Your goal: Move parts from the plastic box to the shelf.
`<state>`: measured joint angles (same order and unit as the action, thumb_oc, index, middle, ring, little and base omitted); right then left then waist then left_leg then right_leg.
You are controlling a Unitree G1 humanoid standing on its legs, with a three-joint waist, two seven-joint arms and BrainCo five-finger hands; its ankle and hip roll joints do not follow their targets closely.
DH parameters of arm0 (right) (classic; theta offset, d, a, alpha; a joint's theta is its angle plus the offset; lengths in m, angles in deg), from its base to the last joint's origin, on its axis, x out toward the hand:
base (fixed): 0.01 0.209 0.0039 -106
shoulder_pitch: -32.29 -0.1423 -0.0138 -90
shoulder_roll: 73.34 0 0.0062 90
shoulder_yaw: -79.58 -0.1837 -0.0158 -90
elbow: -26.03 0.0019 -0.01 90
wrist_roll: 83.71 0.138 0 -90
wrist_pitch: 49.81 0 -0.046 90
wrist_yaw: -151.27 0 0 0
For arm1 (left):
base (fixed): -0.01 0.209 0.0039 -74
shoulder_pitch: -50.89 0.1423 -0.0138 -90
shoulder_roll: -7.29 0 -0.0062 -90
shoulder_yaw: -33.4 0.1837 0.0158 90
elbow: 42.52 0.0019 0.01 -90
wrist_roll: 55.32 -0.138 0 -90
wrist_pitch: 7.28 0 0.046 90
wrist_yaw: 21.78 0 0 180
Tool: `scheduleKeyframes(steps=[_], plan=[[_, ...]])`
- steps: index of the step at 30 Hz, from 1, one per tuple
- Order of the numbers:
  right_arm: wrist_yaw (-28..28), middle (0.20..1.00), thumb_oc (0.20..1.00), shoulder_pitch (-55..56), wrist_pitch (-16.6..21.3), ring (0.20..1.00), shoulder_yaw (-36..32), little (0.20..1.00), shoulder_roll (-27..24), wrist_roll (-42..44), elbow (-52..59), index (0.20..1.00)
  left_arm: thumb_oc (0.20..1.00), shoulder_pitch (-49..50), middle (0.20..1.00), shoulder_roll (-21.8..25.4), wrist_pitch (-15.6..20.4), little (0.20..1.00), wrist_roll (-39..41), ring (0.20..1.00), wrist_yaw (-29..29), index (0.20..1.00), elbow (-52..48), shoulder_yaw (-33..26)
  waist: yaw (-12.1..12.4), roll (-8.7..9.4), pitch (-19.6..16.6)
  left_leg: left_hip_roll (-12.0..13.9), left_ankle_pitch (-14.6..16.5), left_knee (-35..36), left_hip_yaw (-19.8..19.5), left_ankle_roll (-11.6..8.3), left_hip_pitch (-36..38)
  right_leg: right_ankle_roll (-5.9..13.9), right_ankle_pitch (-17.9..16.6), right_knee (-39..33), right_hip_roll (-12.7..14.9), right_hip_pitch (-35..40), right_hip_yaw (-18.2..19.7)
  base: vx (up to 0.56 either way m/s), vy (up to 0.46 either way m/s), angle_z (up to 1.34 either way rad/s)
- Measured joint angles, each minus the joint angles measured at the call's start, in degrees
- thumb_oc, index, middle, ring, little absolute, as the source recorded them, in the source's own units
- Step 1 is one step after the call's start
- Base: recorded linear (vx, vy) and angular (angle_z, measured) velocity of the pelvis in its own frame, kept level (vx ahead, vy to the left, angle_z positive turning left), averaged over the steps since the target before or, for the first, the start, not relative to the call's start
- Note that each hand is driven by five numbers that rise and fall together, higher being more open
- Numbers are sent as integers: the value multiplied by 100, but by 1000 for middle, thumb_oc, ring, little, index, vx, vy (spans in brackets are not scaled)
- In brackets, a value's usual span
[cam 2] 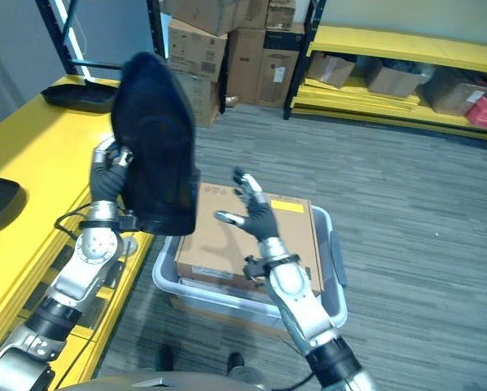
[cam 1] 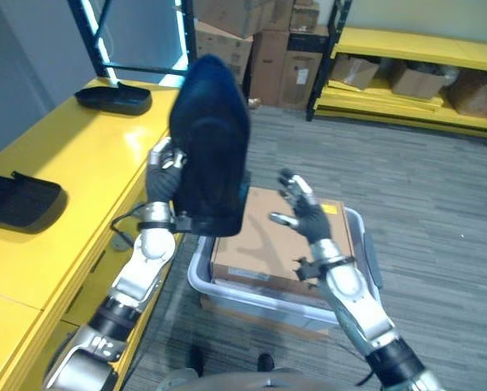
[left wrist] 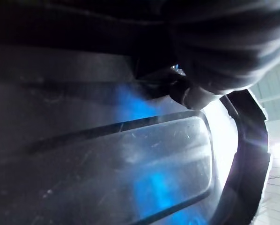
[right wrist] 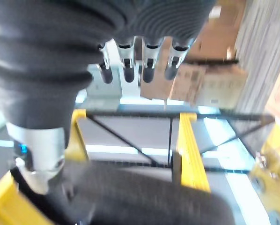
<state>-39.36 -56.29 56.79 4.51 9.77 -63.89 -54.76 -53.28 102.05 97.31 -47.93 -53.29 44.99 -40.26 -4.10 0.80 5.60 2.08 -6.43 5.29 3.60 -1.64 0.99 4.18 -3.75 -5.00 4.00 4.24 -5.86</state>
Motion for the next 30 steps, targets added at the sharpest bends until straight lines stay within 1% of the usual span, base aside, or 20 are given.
scheduleKeyframes(steps=[2, 3, 6, 7, 9, 10, 12, 13, 14, 15, 17, 19, 20, 22, 23, 24, 25, 27, 29, 30], plan=[[-56, 1000, 1000, 224, 56, 1000, -356, 1000, -21, 2, -19, 1000, 200, 141, 200, 61, 86, 200, -100, 200, -155, 200, 6, -181, -36, 0, 1, 6, 7, -1, 78, 2, -11, 4, -16, -2, -1, -28, 59, 0, 64, -19], [-157, 1000, 1000, 364, 79, 1000, -614, 1000, -20, 9, -208, 1000, 200, 238, 200, 133, 180, 200, -192, 200, -334, 200, 121, -317, -146, 5, 1, 10, 18, 1, 106, 9, 3, 8, -18, -7, 1, -23, 84, -12, 48, -13], [-244, 1000, 1000, 506, 19, 1000, -691, 1000, -16, 20, -582, 1000, 200, 280, 200, 150, 313, 200, -201, 200, -385, 200, 123, -376, -250, 11, 1, 10, 22, 1, 116, 6, 5, 44, -43, -7, 3, -31, 100, -17, 99, -5], [-202, 1000, 1000, 518, 114, 1000, -705, 1000, 50, 12, -1514, 1000, 200, 298, 200, 150, 480, 200, -206, 200, -391, 200, 135, -389, -276, 42, -23, 14, 29, -1, 128, 5, 25, 62, -51, 13, 3, -26, 115, -14, 75, -5], [-226, 1000, 1000, 548, -130, 1000, -719, 1000, 109, 40, -2600, 1000, 200, 296, 200, 151, 624, 200, -207, 200, -391, 200, 100, -400, -229, 53, -36, 12, 40, 2, 129, 0, 15, 64, -43, 0, 3, -27, 117, -10, 71, 0], [-250, 1000, 1000, 588, -356, 1000, -710, 1000, 142, 57, -3020, 1000, 200, 296, 200, 152, 681, 200, -208, 200, -394, 200, 95, -426, -217, 48, -33, 5, 41, 1, 127, 2, 7, 65, -43, 9, 5, -29, 109, 0, 66, 3], [-174, 1000, 1000, 645, -553, 1000, -665, 1000, 297, 68, -3977, 1000, 200, 295, 200, 160, 688, 200, -204, 200, -349, 200, 81, -485, -203, 41, -33, -7, 44, 2, 112, 4, 9, 69, -41, 2, 18, -21, 71, 17, 67, 3], [61, 1000, 1000, 626, -753, 1000, -596, 1000, 348, 124, -4640, 1000, 200, 294, 200, 170, 687, 200, -204, 200, -258, 200, 73, -508, -165, 41, -34, -14, 46, 2, 97, 1, 5, 71, -39, 5, 23, -17, 46, 27, 54, 3], [207, 1000, 1000, 644, -918, 1000, -529, 1000, 348, 128, -4978, 1000, 200, 294, 200, 171, 687, 200, -204, 200, -198, 200, 71, -509, -117, 38, -32, -20, 46, 2, 95, 1, 4, 75, -36, 4, 29, -17, 45, 24, 40, 2], [338, 1000, 1000, 671, -1006, 1000, -471, 1000, 362, 126, -5232, 1000, 200, 296, 200, 171, 686, 200, -197, 200, -130, 200, 65, -509, -55, 37, -31, -27, 47, 3, 87, 0, -2, 75, -36, -6, 36, -16, 36, 19, 27, 3], [699, 1000, 1000, 592, -1217, 1000, -431, 1000, 454, 114, -6104, 1000, 200, 302, 200, 169, 685, 200, -194, 200, 69, 200, 21, -503, 89, 45, -30, -46, 48, 2, 25, 0, 1, 89, -13, -9, 53, 5, 6, 16, 5, 13], [833, 1000, 1000, 620, -1312, 1000, -389, 1000, 513, 28, -6537, 1000, 200, 388, 200, 182, 680, 200, -194, 200, 204, 200, -147, -514, 246, 43, -25, -67, 47, 2, -50, 2, -14, 96, 1, -10, 73, 22, -99, 15, -22, 19], [915, 1000, 1000, 617, -1370, 1000, -319, 1000, 556, 13, -6699, 1000, 200, 547, 200, 183, 678, 200, -192, 200, 321, 200, -377, -529, 408, 60, -17, -68, 48, 0, -64, 2, 1, 103, 19, -12, 76, 54, -121, 0, -75, 15], [931, 1000, 1000, 608, -1399, 1000, -321, 1000, 571, 16, -6692, 1000, 200, 610, 200, 185, 678, 200, -191, 200, 368, 200, -455, -530, 436, 72, -14, -73, 47, -10, -90, 3, 9, 100, 27, -12, 78, 60, -120, 2, -95, 13], [965, 1000, 1000, 567, -1474, 1000, -333, 1000, 614, 21, -6682, 1000, 200, 692, 200, 213, 678, 200, -148, 200, 489, 200, -511, -534, 514, 83, -20, -84, 44, 1, -190, 3, 8, 69, 66, -11, 69, 107, -147, 15, -114, 24], [1070, 1000, 1000, 483, -1563, 1000, -348, 1000, 639, 14, -6702, 1000, 200, 695, 200, 225, 672, 200, 10, 200, 622, 200, -517, -543, 510, 89, -16, -92, 37, 2, -255, 4, 4, 76, 70, -10, 67, 151, -193, 8, -136, 43], [1207, 1000, 1000, 398, -1645, 1000, -342, 1000, 674, 13, -6922, 1000, 200, 692, 200, 215, 672, 200, 169, 200, 779, 200, -515, -493, 511, 81, -25, -127, 6, 2, -464, 22, -55, 93, 75, 41, -8, 207, -218, -18, -211, 66], [1425, 1000, 1000, 332, -1820, 1000, -321, 1000, 727, 7, -7242, 1000, 200, 647, 200, 165, 672, 200, 299, 200, 967, 200, -517, -351, 387, 69, -40, -170, -66, 3, -860, 33, -154, 21, 236, 163, -103, 237, -70, -34, -229, 100], [1642, 1000, 1000, 321, -1979, 1000, -170, 1000, 830, 4, -7670, 1000, 200, 599, 200, 181, 671, 200, 430, 200, 1170, 200, -522, -157, 356, 54, -41, -196, -176, -4, -1320, -7, -295, -85, 384, 239, -240, 254, -2, -47, -255, 120], [1751, 1000, 1000, 308, -2095, 1000, -169, 1000, 850, 7, -7800, 1000, 200, 619, 200, 197, 648, 200, 574, 200, 1246, 200, -540, -166, 501, 3, -5, -171, -240, -12, -1494, -57, -393, -115, 384, 190, -335, 280, -121, -147, -364, 87]])
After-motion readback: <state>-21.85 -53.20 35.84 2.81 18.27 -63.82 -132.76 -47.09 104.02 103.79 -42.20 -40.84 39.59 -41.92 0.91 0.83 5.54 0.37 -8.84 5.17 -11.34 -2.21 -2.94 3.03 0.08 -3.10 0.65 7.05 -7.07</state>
